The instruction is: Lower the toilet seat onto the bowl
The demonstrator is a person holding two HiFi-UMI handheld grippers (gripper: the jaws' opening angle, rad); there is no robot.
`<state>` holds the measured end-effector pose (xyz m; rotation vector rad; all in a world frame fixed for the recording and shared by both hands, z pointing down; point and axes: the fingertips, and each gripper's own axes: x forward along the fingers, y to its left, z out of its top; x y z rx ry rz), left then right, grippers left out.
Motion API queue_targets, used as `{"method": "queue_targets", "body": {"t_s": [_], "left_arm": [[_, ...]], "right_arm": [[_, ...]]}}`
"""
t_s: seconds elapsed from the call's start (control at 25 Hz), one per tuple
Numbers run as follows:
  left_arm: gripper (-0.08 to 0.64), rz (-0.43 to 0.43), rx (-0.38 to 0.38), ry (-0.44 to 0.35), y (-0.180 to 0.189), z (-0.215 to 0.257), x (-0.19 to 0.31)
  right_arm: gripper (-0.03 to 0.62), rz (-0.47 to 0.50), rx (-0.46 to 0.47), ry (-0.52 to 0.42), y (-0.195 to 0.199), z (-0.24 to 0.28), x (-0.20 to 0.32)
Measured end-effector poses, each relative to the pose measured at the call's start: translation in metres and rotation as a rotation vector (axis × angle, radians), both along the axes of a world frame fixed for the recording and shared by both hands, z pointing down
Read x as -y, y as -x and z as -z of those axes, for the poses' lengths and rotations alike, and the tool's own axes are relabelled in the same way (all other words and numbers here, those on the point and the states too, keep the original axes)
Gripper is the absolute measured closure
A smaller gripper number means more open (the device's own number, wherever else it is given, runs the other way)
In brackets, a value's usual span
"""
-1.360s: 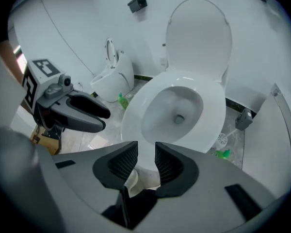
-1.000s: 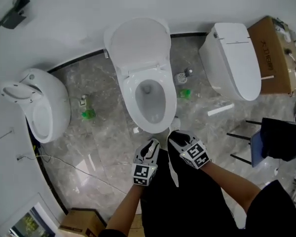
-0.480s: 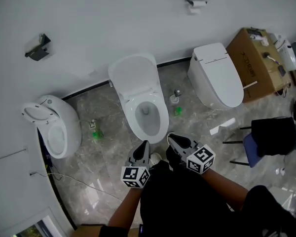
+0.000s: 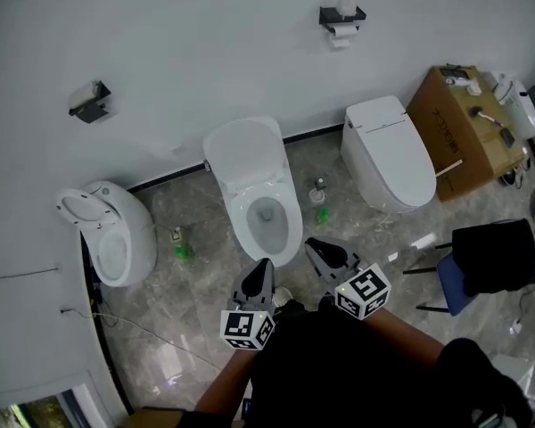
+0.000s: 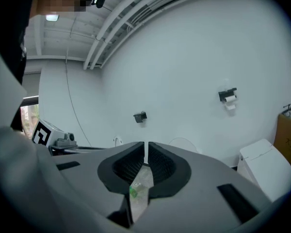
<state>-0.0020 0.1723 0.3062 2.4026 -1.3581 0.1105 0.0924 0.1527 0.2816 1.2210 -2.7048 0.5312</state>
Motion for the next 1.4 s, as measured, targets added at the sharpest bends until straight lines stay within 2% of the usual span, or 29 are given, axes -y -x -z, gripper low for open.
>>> {"method": "queue_targets", "body": {"t_s": [0.12, 0.28, 0.48, 0.72, 1.12, 1.4], "left_arm": [[0.544, 0.053, 0.026, -0.014, -0.020, 0.017, -0.015], [0.545, 0.171, 0.001, -0.027, -0.039, 0.033, -0.024], [0.545, 0.227, -0.005, -0.035, -0.078, 0.027, -0.053], [0.545, 0.300, 0.035, -0.058, -0.107, 0.032, -0.089], [0.545, 0.330, 0.087, -0.081, -0.125, 0.040, -0.111], [0.545, 0.333, 0.065, -0.070, -0.109, 0.036, -0.103]], "right_arm": [[0.546, 0.011, 0.012, -0.051, -0.027, 0.019, -0.007], [0.549, 0.018, 0.023, -0.074, -0.065, 0.033, -0.021], [0.558, 0.123, -0.020, -0.142, -0.102, 0.035, -0.048], [0.558, 0.107, -0.021, -0.131, -0.149, 0.035, -0.071], [0.560, 0.083, 0.014, -0.144, -0.168, 0.036, -0.093], [0.561, 0.096, 0.013, -0.146, -0.149, 0.033, -0.091]]}}
